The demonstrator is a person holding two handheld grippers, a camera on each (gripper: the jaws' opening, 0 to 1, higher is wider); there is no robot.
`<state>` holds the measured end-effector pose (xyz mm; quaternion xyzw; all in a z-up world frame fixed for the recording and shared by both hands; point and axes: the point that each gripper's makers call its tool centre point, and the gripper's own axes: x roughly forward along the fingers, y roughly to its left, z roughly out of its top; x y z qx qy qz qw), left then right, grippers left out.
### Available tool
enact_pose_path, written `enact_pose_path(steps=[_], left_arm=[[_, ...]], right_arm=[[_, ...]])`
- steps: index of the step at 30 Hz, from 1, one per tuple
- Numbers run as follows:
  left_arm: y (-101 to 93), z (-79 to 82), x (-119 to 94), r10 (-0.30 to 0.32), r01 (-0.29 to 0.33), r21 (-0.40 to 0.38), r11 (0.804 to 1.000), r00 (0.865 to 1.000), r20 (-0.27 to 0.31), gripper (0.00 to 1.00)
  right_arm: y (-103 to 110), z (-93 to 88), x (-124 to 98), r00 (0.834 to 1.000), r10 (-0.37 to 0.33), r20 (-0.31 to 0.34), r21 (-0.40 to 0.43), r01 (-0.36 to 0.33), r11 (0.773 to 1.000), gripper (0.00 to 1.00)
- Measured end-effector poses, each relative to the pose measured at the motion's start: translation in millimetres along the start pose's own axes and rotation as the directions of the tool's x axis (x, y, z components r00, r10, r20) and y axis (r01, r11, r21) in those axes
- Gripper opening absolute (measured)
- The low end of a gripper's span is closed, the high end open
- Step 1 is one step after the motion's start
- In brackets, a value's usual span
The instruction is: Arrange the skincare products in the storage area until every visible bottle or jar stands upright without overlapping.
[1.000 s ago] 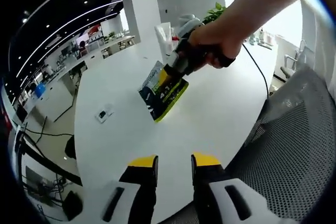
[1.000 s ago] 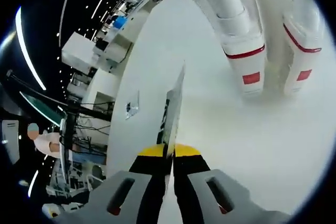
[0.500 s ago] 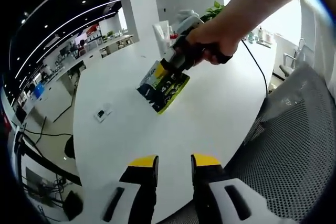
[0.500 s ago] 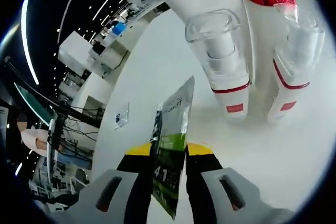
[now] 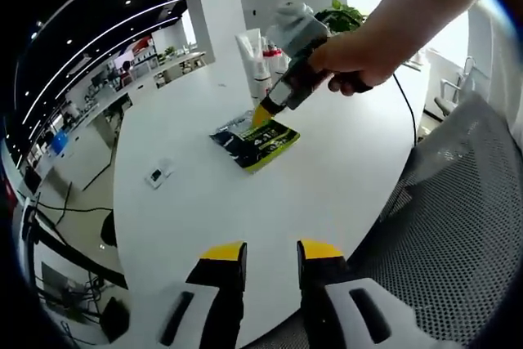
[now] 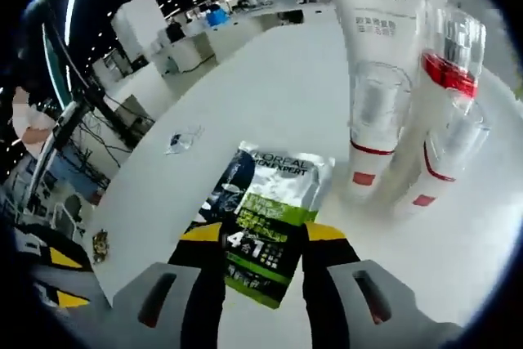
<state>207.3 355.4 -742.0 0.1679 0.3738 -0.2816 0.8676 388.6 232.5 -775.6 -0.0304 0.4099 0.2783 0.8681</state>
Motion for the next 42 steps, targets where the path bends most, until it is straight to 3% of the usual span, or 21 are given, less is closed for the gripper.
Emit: enact_pose_path(steps=[3, 7, 13, 16, 18, 19, 29, 35, 42], left_arm=[[0.2, -0.4, 0.2, 0.001, -0.001, 0.000, 1.000, 1.000, -0.002, 0.26], [0.8, -1.0, 0.0, 0.004, -0.004, 0.001, 1.000, 1.000, -0.004, 0.26], [1.5, -1.9, 1.1, 0.006, -0.006, 0.003, 1.000, 1.000, -0.008, 0.26], [1.8, -2.9, 1.4, 0.007, -0.007, 0.006, 1.000, 1.000, -0.013, 0.26], [1.8, -3.3, 1.3, 0.007, -0.007, 0.007, 1.000, 1.000, -0.015, 0.26], [1.8, -3.6, 1.2, 0.007, -0.007, 0.008, 1.000, 1.000, -0.017, 0.26], [2.0, -5.3, 1.6, 0.008, -0.008, 0.011, 1.000, 1.000, -0.027, 0.26], [2.7, -6.3, 2.6, 0.010, -0.010, 0.011, 1.000, 0.999, -0.032, 0.26], [2.7, -7.9, 2.3, 0.011, -0.011, 0.013, 1.000, 0.999, -0.040, 0.26]], right_arm=[[18.4, -10.8, 3.6, 0.998, 0.034, -0.059, -0.162, -0.043, 0.986, 0.35], [32.5, -19.2, 5.6, 0.991, 0.066, -0.118, -0.277, -0.097, 0.956, 0.38], [36.7, -37.0, 10.2, 0.980, 0.068, -0.187, -0.394, -0.138, 0.909, 0.45], [33.3, -38.2, 11.2, 0.978, 0.061, -0.201, -0.417, -0.142, 0.898, 0.44], [32.5, -38.7, 10.5, 0.975, 0.051, -0.215, -0.464, -0.148, 0.873, 0.41], [30.9, -37.6, 13.6, 0.975, 0.053, -0.216, -0.442, -0.146, 0.885, 0.41], [24.4, -28.5, 18.7, 0.971, 0.045, -0.235, -0.465, -0.153, 0.872, 0.35], [20.6, -23.3, 19.6, 0.971, 0.032, -0.235, -0.463, -0.141, 0.875, 0.34], [11.9, -14.0, 25.4, 0.977, 0.019, -0.214, -0.399, -0.105, 0.911, 0.30]])
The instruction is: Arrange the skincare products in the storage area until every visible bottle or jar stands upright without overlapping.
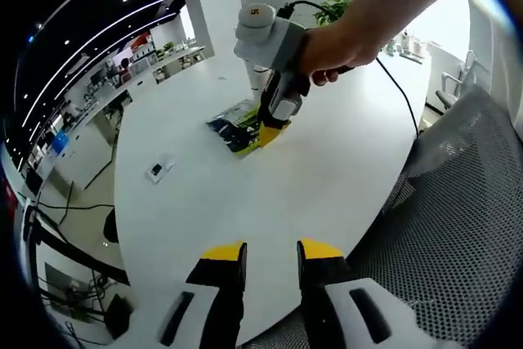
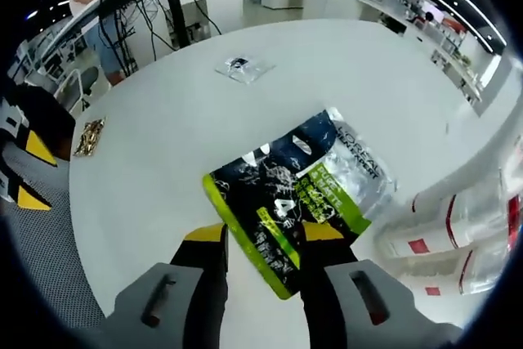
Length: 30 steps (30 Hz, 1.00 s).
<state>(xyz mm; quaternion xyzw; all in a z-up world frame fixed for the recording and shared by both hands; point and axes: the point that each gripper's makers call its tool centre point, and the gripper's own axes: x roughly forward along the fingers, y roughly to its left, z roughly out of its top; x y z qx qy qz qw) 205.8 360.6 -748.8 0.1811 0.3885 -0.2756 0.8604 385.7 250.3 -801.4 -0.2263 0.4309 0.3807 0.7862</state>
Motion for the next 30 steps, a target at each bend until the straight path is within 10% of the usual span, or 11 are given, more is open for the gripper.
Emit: enact_pose_path(steps=[30], left_arm=[[2.1, -3.7, 1.9, 0.008, -0.008, 0.001, 1.000, 1.000, -0.020, 0.26]], right_arm=[[-23.1, 3.1, 3.6, 1.000, 0.025, -0.016, 0.000, -0.025, 1.000, 0.35]])
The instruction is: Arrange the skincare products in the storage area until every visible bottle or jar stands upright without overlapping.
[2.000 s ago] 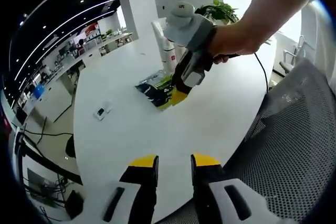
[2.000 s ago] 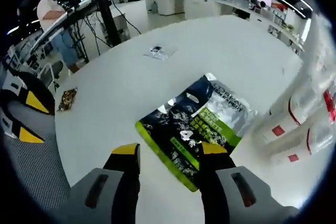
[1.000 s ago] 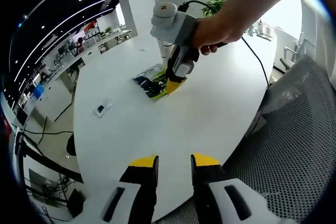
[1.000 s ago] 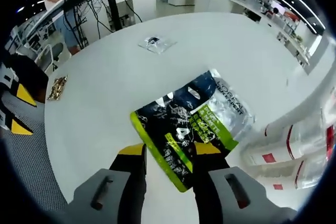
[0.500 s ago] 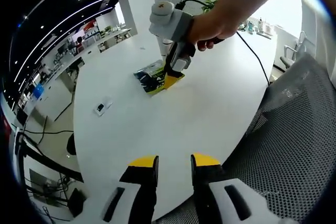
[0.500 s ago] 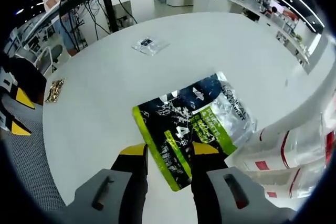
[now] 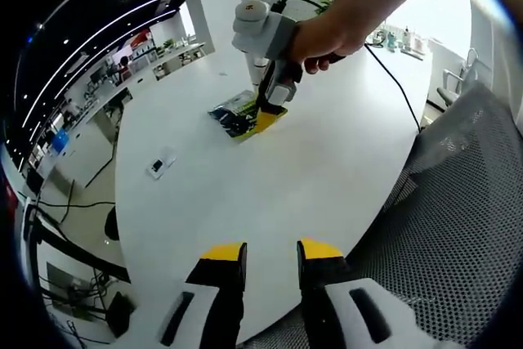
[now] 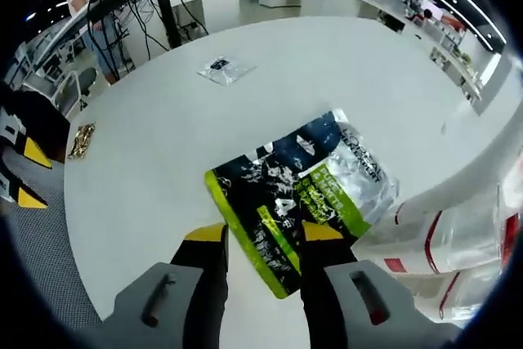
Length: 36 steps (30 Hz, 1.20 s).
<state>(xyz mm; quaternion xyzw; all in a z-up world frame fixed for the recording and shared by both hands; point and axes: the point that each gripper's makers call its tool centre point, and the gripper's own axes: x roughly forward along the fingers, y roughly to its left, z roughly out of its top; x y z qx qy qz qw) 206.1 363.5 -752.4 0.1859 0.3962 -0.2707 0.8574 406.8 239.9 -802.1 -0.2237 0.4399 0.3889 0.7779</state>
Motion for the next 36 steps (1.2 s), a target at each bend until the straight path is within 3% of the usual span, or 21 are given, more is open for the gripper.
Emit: enact_pose_path(steps=[5, 10, 13, 18, 23, 32, 36], left_arm=[[0.3, 0.0, -1.3, 0.003, -0.003, 0.001, 1.000, 1.000, 0.000, 0.26], [0.3, 0.0, -1.5, 0.003, -0.003, 0.002, 1.000, 1.000, 0.000, 0.25], [0.3, -0.3, -1.4, 0.003, -0.003, 0.004, 1.000, 1.000, -0.001, 0.25], [0.9, -0.4, -1.2, 0.006, -0.006, 0.002, 1.000, 1.000, -0.001, 0.25], [1.5, -0.5, -1.7, 0.009, -0.009, 0.001, 1.000, 1.000, -0.001, 0.25], [1.7, -1.7, -1.2, 0.009, -0.009, -0.002, 1.000, 1.000, -0.009, 0.25], [1.6, -2.4, -1.0, 0.008, -0.008, -0.003, 1.000, 1.000, -0.013, 0.25]], right_arm=[[16.7, 35.0, -11.5, 0.990, 0.031, 0.137, -0.023, -0.028, 0.999, 0.38], [29.2, 71.2, -15.4, 0.977, 0.058, 0.207, -0.054, -0.048, 0.997, 0.41], [37.9, 93.4, -13.6, 0.973, 0.078, 0.217, -0.098, -0.057, 0.993, 0.41], [50.6, 116.1, -0.3, 0.985, 0.103, 0.142, -0.293, -0.057, 0.954, 0.40], [61.2, 131.3, 15.8, 0.989, 0.132, 0.063, -0.411, -0.095, 0.907, 0.43], [70.5, 155.8, 48.0, 0.988, 0.153, -0.022, -0.485, -0.144, 0.863, 0.44], [74.0, 159.5, 64.5, 0.981, 0.175, -0.088, -0.533, -0.194, 0.823, 0.48]])
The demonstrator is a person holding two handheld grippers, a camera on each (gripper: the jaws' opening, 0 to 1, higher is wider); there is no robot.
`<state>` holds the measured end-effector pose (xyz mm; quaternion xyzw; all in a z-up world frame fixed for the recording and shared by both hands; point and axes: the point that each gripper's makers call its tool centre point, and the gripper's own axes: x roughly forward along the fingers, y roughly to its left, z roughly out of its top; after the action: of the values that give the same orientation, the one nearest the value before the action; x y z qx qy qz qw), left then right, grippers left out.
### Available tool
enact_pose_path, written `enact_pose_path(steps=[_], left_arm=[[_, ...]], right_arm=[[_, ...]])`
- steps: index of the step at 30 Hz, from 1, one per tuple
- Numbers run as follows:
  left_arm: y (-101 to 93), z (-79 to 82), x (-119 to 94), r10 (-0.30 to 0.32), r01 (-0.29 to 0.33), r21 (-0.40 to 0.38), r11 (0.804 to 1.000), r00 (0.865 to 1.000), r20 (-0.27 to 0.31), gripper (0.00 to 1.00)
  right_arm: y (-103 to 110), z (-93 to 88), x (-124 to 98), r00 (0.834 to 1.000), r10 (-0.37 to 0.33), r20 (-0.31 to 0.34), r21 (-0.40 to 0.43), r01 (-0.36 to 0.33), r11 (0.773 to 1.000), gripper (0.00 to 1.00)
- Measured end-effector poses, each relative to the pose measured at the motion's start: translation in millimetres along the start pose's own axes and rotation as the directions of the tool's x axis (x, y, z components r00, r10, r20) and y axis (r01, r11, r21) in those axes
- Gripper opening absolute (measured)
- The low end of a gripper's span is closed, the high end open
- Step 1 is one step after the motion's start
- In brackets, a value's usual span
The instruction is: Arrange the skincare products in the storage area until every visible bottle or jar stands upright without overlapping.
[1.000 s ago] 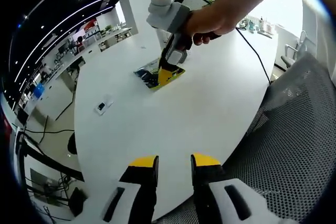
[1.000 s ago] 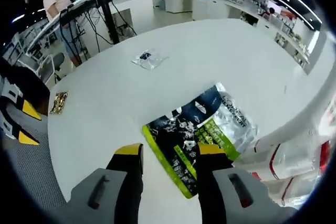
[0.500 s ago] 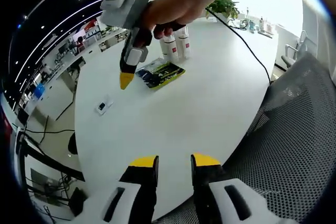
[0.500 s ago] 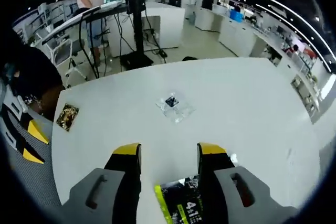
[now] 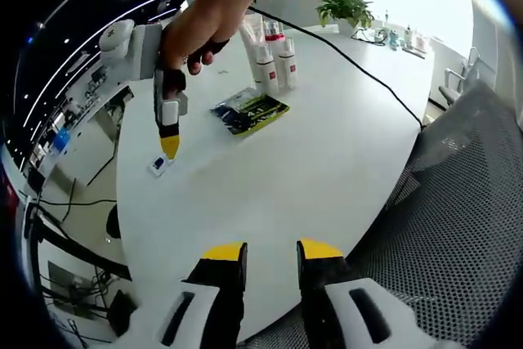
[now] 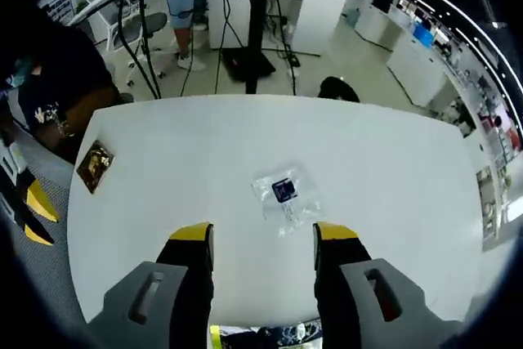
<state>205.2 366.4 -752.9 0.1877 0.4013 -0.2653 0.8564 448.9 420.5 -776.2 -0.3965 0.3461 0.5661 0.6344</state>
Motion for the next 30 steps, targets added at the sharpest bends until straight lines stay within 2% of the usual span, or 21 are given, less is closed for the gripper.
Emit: enact_pose_path(steps=[5, 13, 17, 20, 25, 30], left_arm=[[0.1, -1.2, 0.6, 0.000, 0.000, -0.001, 1.000, 1.000, -0.006, 0.25], [0.7, -1.9, 1.1, 0.000, 0.000, -0.004, 1.000, 1.000, -0.008, 0.25], [1.3, -2.9, 1.5, 0.001, -0.001, -0.006, 1.000, 1.000, -0.013, 0.25], [2.2, -4.2, 2.1, 0.005, -0.005, -0.007, 1.000, 1.000, -0.018, 0.25], [3.1, -4.9, 2.4, 0.009, -0.009, -0.010, 1.000, 1.000, -0.021, 0.25], [2.7, -5.4, 2.7, 0.007, -0.007, -0.009, 1.000, 1.000, -0.024, 0.25]], right_arm=[[-10.3, -1.3, 17.8, 0.999, 0.027, -0.045, -0.054, -0.029, 0.998, 0.49], [-28.0, 4.2, 30.1, 0.987, 0.091, -0.131, -0.161, -0.111, 0.981, 0.48], [-29.2, 1.2, 34.6, 0.977, 0.127, -0.170, -0.165, -0.155, 0.974, 0.46], [-20.1, -11.0, 37.7, 0.967, 0.148, -0.208, -0.185, -0.187, 0.965, 0.46], [-18.3, -5.6, 36.4, 0.959, 0.194, -0.205, -0.201, -0.235, 0.951, 0.42], [-22.8, -4.7, 36.1, 0.960, 0.194, -0.202, -0.227, -0.239, 0.944, 0.38]])
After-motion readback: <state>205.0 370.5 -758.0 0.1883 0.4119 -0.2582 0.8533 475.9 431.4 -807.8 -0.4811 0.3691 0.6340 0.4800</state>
